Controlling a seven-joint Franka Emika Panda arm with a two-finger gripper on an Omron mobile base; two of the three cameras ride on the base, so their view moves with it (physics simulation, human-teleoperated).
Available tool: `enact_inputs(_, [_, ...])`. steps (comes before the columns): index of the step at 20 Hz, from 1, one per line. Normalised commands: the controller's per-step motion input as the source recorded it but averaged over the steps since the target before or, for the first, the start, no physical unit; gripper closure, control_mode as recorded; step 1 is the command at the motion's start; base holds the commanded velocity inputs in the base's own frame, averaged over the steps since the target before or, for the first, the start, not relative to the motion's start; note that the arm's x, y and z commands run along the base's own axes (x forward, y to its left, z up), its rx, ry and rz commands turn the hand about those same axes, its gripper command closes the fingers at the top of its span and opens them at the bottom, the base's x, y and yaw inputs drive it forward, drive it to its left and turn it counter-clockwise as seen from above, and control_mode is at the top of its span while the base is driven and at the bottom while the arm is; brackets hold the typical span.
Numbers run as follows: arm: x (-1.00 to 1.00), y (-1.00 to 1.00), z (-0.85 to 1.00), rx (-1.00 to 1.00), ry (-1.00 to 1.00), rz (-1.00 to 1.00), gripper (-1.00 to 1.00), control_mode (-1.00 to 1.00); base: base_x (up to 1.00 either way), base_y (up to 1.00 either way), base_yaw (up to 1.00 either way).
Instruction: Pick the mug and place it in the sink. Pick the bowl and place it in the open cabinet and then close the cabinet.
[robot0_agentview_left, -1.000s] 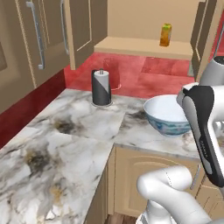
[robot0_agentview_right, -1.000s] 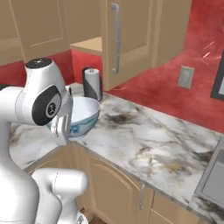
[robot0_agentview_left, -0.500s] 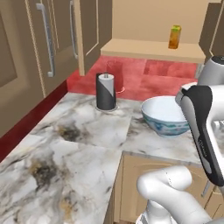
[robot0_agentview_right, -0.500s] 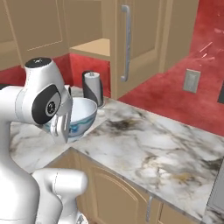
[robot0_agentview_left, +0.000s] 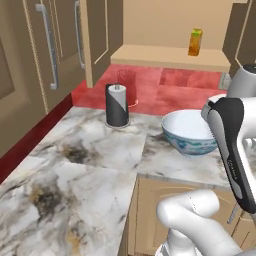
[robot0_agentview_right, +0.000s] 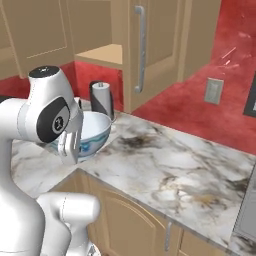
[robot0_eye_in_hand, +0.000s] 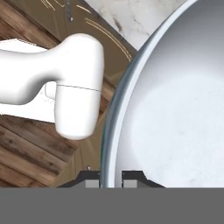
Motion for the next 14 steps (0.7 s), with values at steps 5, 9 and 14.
enact_inputs(5, [0.00,0.00,0.00,0.00,0.00,0.00,1.00,1.00,0.50,0.28,-0.16])
enact_inputs(9, [0.00,0.00,0.00,0.00,0.00,0.00,1.00,1.00,0.02,0.02,-0.17])
enact_inputs(14, [0.00,0.00,0.00,0.00,0.00,0.00,1.00,1.00,0.65,0.29,-0.27])
